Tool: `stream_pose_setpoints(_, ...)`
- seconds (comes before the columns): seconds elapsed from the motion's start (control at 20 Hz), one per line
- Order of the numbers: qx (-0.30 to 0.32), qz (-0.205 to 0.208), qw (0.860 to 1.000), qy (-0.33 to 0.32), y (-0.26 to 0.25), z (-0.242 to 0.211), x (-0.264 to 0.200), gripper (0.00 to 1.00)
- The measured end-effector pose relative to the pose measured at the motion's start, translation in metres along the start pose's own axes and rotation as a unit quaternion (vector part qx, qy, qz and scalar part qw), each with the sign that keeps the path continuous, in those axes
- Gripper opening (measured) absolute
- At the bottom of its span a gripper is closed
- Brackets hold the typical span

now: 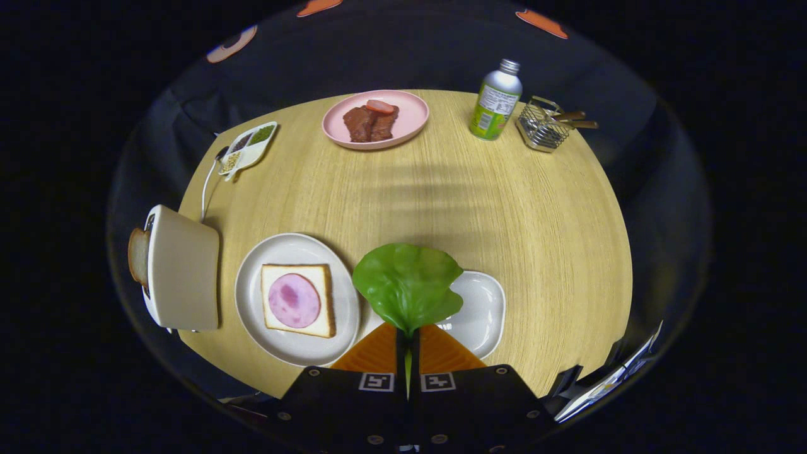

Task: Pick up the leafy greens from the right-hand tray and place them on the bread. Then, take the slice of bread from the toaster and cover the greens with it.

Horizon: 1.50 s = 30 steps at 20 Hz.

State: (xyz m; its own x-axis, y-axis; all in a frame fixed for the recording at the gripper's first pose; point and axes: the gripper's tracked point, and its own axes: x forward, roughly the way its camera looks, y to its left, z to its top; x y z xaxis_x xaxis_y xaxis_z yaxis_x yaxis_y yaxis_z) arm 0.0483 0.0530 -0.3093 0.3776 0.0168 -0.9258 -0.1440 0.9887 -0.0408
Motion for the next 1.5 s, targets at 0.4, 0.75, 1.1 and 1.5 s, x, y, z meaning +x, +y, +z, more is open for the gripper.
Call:
stream_pose_setpoints(0.4,-0.044,0.046,0.998,-0.004,0.092,0.008,0.005,0.02)
stream_pose_setpoints(0.75,-0.058,0.071,0.996,0.016,0.139,0.006,0.040,0.03)
stream_pose_setpoints(1.1,-0.057,0.070,0.995,0.036,0.141,-0.006,0.062,0.10)
stream_pose_setpoints(1.5,-0.050,0.034,0.998,0.028,0.128,-0.006,0.059,0.67)
